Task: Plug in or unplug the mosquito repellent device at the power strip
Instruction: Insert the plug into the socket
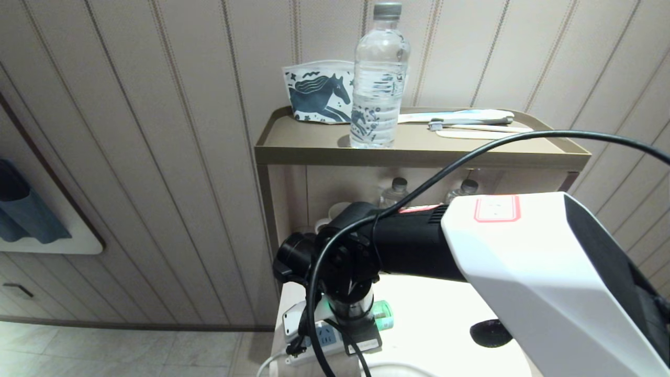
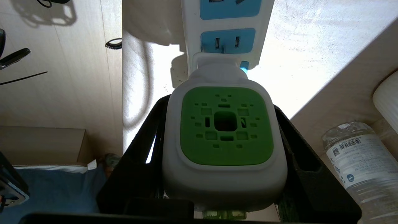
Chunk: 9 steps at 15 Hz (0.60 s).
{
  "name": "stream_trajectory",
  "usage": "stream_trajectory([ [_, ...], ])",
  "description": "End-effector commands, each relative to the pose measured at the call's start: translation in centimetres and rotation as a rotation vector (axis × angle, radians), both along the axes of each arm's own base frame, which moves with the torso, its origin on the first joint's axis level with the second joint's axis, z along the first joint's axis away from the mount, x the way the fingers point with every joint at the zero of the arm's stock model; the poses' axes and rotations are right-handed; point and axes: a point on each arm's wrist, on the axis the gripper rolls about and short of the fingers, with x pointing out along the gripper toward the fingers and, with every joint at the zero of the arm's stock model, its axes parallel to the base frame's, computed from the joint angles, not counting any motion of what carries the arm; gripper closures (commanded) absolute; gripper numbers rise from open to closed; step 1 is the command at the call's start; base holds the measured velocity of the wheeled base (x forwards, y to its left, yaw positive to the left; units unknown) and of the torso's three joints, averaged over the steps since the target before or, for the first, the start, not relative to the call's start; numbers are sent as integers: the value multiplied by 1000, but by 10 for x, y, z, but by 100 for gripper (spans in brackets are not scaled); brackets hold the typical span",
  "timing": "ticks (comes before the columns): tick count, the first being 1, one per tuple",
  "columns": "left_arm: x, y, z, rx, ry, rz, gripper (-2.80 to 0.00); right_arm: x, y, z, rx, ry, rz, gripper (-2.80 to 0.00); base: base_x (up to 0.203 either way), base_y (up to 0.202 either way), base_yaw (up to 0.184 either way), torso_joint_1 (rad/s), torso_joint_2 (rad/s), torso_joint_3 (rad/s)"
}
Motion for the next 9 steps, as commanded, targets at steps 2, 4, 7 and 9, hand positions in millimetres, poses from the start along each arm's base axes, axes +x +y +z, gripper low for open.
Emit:
stream_trajectory([
  [2,0,0,0,-1,-1,-1,0,-3,-2,10,10,-10,6,0,0,0,0,0,0,0],
  [4,0,0,0,0,-1,-1,0,-2,-3,10,10,-12,5,0,0,0,0,0,0,0],
  [7,0,0,0,-1,-1,-1,0,-2,-4,12,12,-14,4,0,0,0,0,0,0,0],
  [9,0,0,0,0,-1,-1,0,-2,-4,10,6,-9,4,0,0,0,0,0,0,0],
])
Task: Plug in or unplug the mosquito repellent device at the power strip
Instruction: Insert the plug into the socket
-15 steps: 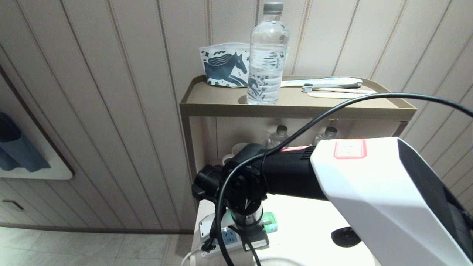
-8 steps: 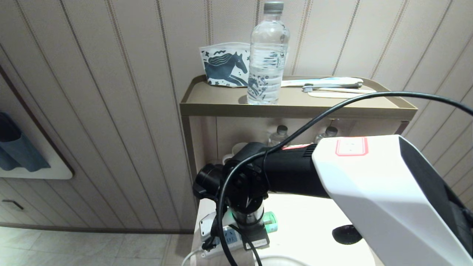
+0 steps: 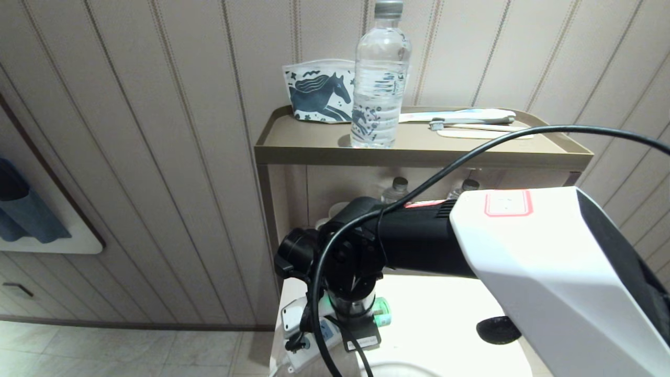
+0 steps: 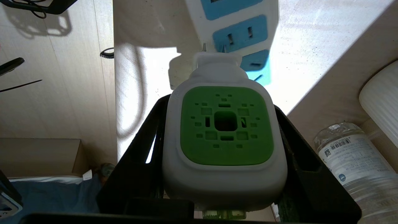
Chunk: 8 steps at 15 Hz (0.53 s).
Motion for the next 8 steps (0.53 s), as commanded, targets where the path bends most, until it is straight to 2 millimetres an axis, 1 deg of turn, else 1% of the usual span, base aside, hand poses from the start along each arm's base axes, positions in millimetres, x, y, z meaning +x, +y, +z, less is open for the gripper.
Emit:
stream_trajectory([
  [1,0,0,0,-1,-1,0,0,1,-1,-2,-13,6,2,0,0,0,0,0,0,0],
  [4,0,0,0,0,-1,1,0,5,-3,-5,-14,7,-10,0,0,0,0,0,0,0],
  [8,0,0,0,-1,-1,1,0,9,-1,3,46,-37,-17,0,0,0,0,0,0,0],
])
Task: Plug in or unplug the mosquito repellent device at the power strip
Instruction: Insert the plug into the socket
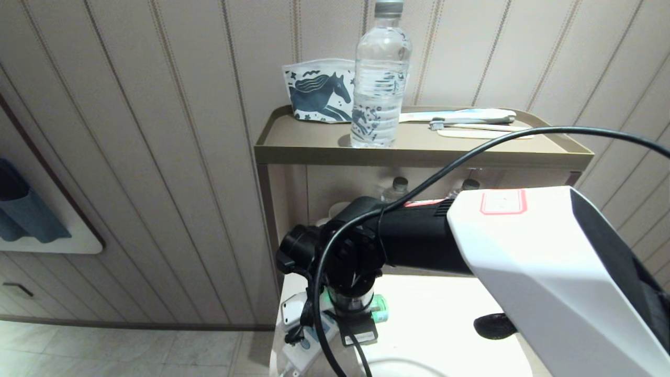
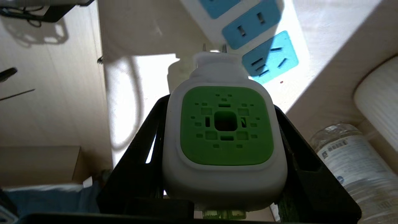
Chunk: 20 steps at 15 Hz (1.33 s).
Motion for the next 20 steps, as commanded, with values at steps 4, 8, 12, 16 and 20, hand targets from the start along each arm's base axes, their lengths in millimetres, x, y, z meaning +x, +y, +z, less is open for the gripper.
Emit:
stream_trajectory([
  [4,0,0,0,0,-1,0,0,9,-4,21,101,-83,-22,0,0,0,0,0,0,0],
  [8,0,0,0,0,-1,-1,0,16,0,18,151,-115,-45,0,0,0,0,0,0,0],
  [12,0,0,0,0,-1,0,0,26,8,-1,162,-122,-58,0,0,0,0,0,0,0],
  [16,0,0,0,0,-1,0,0,34,8,-10,165,-128,-69,0,0,0,0,0,0,0],
  [20,0,0,0,0,-1,-2,0,39,1,-8,156,-124,-85,0,0,0,0,0,0,0],
])
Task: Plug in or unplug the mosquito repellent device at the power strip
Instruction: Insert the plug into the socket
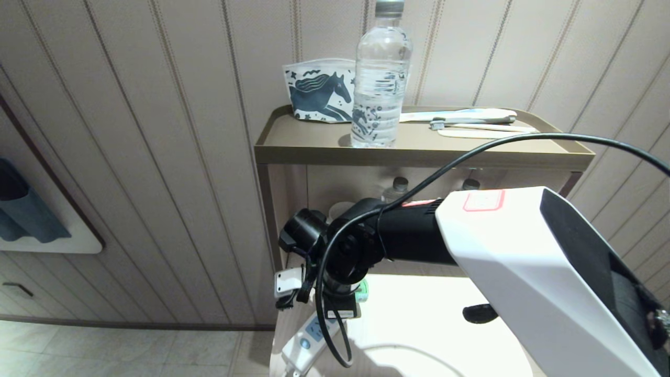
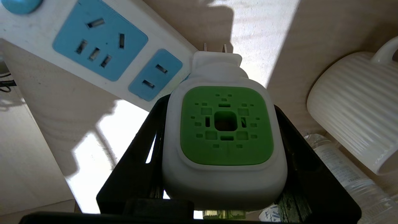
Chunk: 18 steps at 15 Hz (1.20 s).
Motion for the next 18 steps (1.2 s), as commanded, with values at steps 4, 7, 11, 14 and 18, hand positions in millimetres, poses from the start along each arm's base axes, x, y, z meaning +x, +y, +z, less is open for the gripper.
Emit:
stream_trajectory([
  [4,0,0,0,0,-1,0,0,4,-9,4,-16,9,-14,0,0,0,0,0,0,0],
  [7,0,0,0,-1,-1,0,0,0,-14,11,-34,24,-14,0,0,0,0,0,0,0],
  [11,0,0,0,0,-1,1,0,-5,-20,15,-67,55,-17,0,0,0,0,0,0,0],
  [14,0,0,0,-1,-1,-1,0,-12,-26,17,-116,103,-20,0,0,0,0,0,0,0],
  [18,0,0,0,0,-1,1,0,-14,-28,17,-135,121,-22,0,0,0,0,0,0,0],
])
